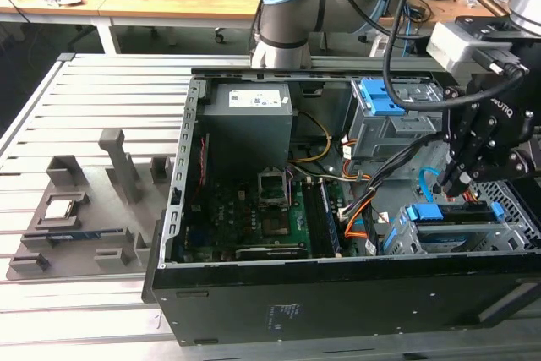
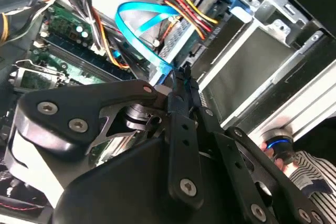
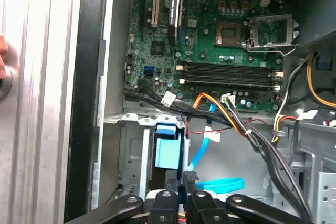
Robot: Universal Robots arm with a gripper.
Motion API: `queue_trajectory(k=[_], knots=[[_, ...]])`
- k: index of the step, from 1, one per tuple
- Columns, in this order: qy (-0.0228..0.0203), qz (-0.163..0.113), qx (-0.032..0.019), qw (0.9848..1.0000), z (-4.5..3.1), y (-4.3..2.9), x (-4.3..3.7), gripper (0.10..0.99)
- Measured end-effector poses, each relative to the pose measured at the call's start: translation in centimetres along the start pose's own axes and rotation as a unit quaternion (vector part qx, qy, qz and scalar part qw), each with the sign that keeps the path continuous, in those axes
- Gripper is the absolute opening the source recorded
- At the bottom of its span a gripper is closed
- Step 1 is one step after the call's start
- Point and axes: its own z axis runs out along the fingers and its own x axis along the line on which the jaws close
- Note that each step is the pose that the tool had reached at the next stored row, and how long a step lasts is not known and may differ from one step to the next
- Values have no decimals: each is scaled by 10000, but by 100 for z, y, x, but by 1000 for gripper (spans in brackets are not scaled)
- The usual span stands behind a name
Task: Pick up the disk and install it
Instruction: 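Insert the second disk wire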
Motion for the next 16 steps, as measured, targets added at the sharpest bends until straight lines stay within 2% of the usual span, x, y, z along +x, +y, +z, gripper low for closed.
queue_trajectory(k=[6, 16], knots=[[2, 0, 0, 10000, 85, -51, 41, 161], [1, 0, 0, 10000, 158, -121, 57, 161]])
